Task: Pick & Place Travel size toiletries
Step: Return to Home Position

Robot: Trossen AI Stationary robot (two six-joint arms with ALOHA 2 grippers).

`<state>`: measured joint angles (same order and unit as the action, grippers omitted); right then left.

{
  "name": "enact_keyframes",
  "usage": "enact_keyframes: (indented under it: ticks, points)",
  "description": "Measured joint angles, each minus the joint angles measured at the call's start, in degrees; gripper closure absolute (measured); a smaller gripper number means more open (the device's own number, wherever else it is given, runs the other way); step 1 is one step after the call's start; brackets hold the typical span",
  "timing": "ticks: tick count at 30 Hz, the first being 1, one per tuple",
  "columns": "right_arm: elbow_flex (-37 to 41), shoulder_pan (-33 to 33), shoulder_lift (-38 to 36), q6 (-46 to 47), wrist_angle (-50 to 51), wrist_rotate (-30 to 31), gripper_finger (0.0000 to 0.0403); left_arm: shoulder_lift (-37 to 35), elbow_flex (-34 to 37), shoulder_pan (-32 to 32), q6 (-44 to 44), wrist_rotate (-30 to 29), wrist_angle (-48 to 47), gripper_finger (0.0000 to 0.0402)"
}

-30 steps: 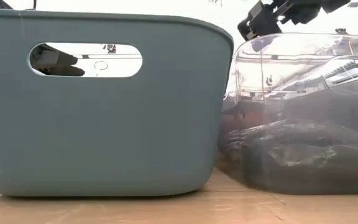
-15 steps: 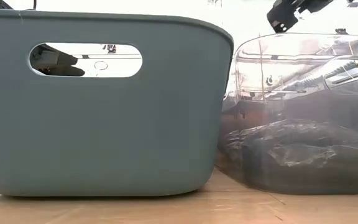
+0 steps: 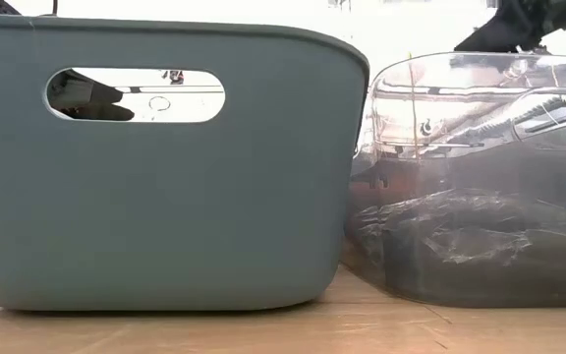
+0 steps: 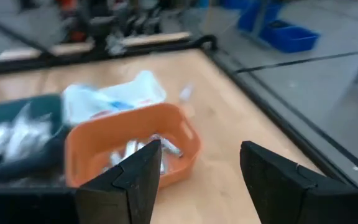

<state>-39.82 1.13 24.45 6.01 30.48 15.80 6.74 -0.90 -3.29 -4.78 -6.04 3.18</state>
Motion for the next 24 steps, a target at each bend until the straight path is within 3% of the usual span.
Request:
enact_keyframes:
  ticks: [5,10,24]
  points:
    - [9.1,0.0,-8.6,1.4,-10.5,7.8,0.0194,0.0,0.0,0.0,0.0,0.0,0.0,0.0128]
    - [18.2,0.0,-15.7,-4.3,-22.1,2.1,0.0196,0.0,0.0,0.0,0.0,0.0,0.0,0.0128]
    - [31.5,0.0,-22.3,-3.8,-31.1,1.9,0.0196,0.0,0.0,0.0,0.0,0.0,0.0,0.0128]
